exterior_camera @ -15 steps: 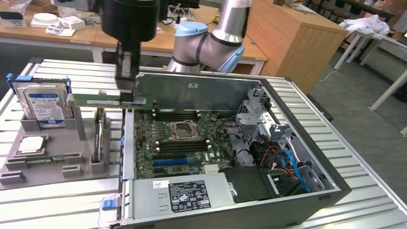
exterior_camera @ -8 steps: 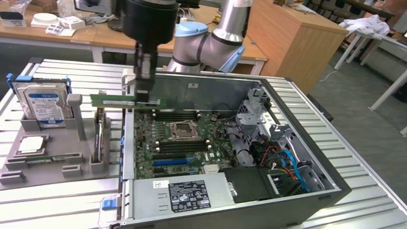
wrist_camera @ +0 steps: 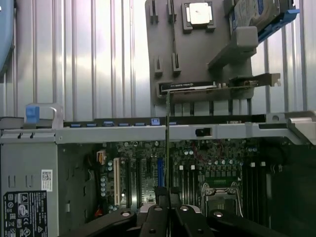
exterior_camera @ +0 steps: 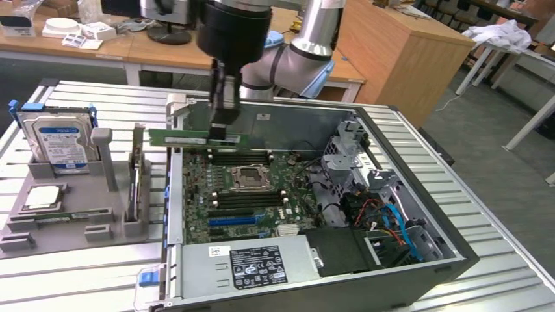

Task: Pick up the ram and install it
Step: 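Pick up the ram and move it above insertion slot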

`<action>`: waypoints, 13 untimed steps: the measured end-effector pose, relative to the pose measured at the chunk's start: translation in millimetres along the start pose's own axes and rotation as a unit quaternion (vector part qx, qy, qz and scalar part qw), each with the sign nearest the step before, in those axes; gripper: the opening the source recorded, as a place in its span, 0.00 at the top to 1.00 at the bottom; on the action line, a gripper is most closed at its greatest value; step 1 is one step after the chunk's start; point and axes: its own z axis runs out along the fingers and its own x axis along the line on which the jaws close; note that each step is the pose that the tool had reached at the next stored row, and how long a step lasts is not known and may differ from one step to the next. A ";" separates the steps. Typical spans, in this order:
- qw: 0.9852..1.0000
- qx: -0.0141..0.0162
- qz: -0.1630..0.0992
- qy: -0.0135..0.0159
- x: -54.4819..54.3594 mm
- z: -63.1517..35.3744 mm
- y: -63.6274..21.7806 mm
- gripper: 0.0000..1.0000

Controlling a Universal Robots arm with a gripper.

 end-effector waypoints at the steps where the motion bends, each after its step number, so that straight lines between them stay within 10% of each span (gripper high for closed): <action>1: 1.000 0.000 0.000 0.000 -0.2 -0.1 -3.9 0.88; 13: 1.000 0.000 0.000 0.000 -2.3 -1.9 -53.6 0.88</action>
